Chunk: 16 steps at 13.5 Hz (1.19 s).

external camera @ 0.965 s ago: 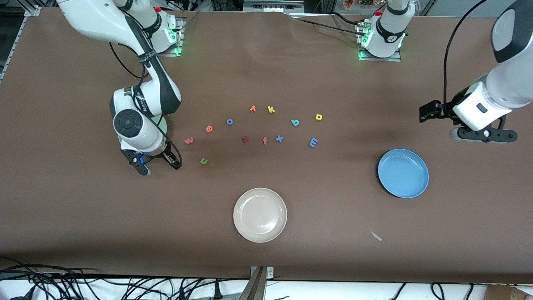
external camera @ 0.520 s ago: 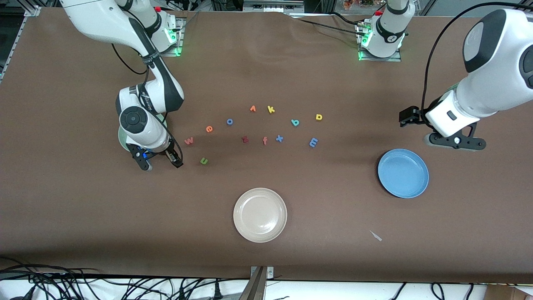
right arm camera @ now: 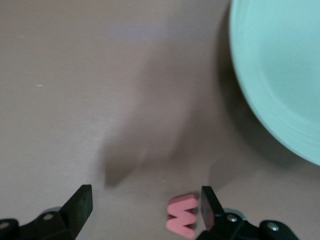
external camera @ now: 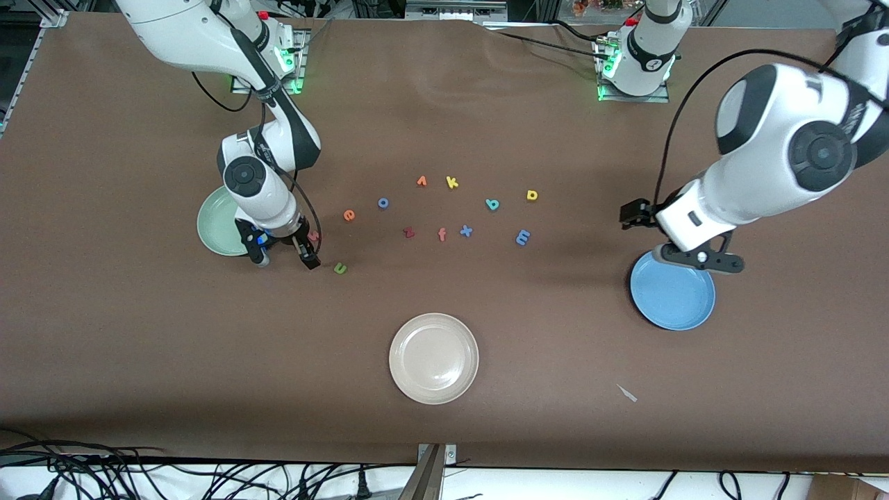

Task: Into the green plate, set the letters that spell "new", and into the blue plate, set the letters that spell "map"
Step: 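Lower the right gripper onto the pink w while the left gripper reaches letters, then grasp the pink w with the right gripper while the left gripper grasps blue 3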

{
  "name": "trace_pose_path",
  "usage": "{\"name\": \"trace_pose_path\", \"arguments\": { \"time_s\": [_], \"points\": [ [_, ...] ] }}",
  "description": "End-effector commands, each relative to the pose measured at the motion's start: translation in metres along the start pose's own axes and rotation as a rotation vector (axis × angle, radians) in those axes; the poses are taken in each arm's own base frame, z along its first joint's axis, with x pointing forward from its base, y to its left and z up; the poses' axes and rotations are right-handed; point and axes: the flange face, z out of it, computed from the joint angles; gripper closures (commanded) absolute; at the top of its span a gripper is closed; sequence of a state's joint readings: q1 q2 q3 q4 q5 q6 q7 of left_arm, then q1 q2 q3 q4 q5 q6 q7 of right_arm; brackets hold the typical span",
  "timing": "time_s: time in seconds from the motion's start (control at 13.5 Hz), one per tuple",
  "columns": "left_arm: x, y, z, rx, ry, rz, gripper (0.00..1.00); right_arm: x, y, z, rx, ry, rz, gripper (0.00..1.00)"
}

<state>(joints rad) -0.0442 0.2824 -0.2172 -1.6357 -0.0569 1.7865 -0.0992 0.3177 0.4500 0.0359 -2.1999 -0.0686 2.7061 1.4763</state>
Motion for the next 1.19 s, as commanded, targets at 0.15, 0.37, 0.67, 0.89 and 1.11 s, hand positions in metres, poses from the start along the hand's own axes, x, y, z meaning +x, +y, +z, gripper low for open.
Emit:
{"name": "trace_pose_path", "arguments": {
  "time_s": [0.15, 0.37, 0.67, 0.89, 1.11],
  "points": [
    [0.020, 0.033, 0.050, -0.014, -0.001, 0.006, 0.00, -0.030, 0.016, -0.003, -0.002, -0.022, 0.030, 0.05],
    [0.022, 0.068, 0.085, -0.016, 0.024, -0.004, 0.00, -0.031, 0.020, 0.000, -0.011, -0.024, 0.017, 0.36],
    [0.014, 0.093, 0.137, 0.020, 0.041, -0.003, 0.00, -0.025, 0.019, -0.004, -0.004, -0.016, 0.027, 0.40],
    [0.010, 0.102, 0.170, 0.049, 0.047, 0.036, 0.00, -0.021, 0.020, -0.004, -0.006, -0.012, 0.030, 0.50],
    [0.005, 0.121, 0.207, 0.060, 0.048, 0.086, 0.00, -0.022, 0.021, -0.002, -0.009, -0.014, 0.019, 0.58]
  ]
}}
